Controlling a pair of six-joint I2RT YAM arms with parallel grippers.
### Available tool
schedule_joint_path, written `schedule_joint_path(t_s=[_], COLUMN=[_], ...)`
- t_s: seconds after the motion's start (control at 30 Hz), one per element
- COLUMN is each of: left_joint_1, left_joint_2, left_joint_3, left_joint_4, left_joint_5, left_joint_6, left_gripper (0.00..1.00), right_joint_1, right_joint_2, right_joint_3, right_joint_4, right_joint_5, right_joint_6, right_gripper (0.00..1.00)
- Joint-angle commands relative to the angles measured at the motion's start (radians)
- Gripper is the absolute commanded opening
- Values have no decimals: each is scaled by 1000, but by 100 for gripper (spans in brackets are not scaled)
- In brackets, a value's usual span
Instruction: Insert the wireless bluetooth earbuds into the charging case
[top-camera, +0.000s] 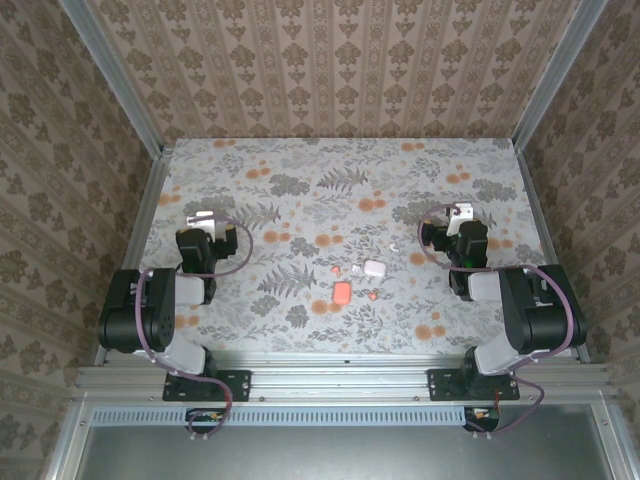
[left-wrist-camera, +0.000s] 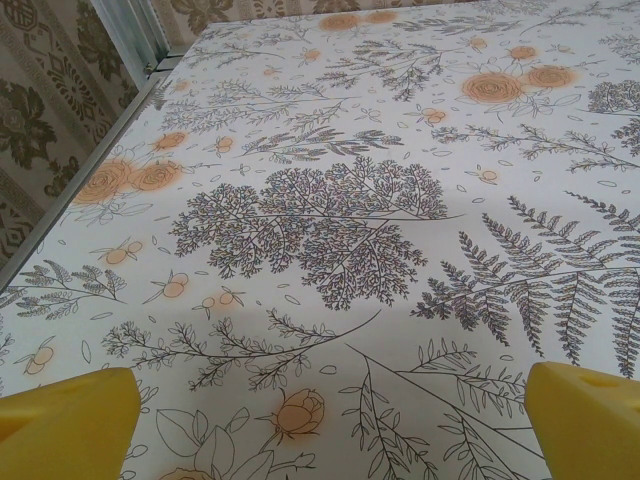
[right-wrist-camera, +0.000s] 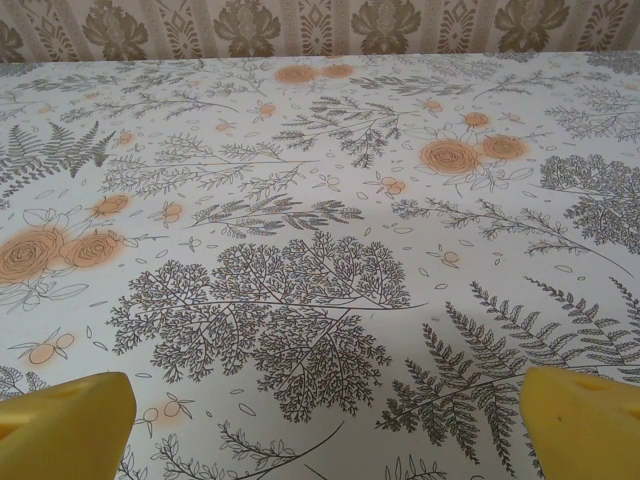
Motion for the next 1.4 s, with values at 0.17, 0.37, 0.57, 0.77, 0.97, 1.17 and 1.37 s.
schedule_joint_path(t_s=[0.17,0.37,0.57,0.77,0.97,1.17,1.37], left_joint_1=[9,7,-11,-68,-142,-237,-285], left_joint_2=[-9,-48,-214,-336,-352,-323,-282], left_joint_3=[24,27,118,264,486,572,556], left_joint_4=[2,-32,-358,-717,-1138,-1361,-1419], left_joint_5=[15,-16,-7,16,103,108,121], left_joint_6=[16,8,-5,-98,-211,-259,-332], left_gripper=[100,99,94,89,83,81,81], right_joint_1=[3,2,5,23,93,242,401], right_joint_2=[-3,-71,-206,-259,-250,-217,-80], right_joint_3=[7,65,237,452,661,768,871], right_joint_4=[-3,-161,-639,-1149,-1588,-1788,-1916], right_joint_5=[-6,-9,-56,-33,-43,-91,-74], right_joint_6=[5,5,16,116,234,348,482], right_gripper=[100,100,100,100,100,97,90])
